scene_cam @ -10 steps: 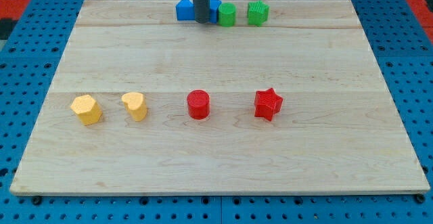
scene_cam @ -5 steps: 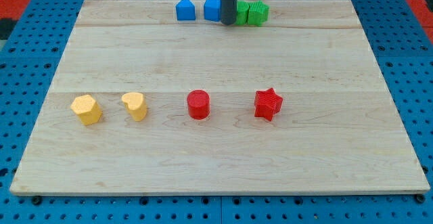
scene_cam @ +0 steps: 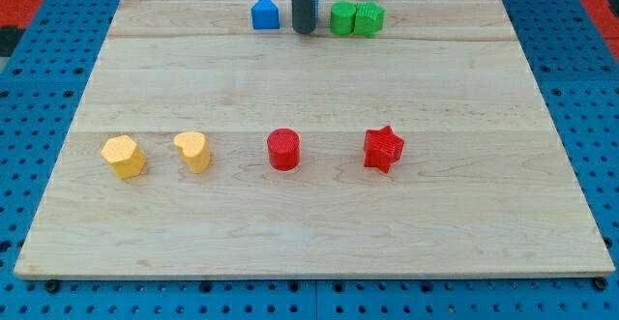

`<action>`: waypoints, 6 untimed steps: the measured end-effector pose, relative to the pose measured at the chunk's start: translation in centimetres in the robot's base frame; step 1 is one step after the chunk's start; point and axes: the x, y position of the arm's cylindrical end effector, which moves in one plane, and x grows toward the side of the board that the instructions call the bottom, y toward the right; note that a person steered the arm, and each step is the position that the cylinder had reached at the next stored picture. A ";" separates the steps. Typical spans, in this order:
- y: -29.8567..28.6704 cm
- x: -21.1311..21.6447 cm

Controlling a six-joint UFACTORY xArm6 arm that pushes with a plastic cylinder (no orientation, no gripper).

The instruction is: Point arm at the bottom of blue blocks

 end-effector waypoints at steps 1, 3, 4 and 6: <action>1.1 0.0; 0.5 0.0; -2.1 0.0; -2.7 0.8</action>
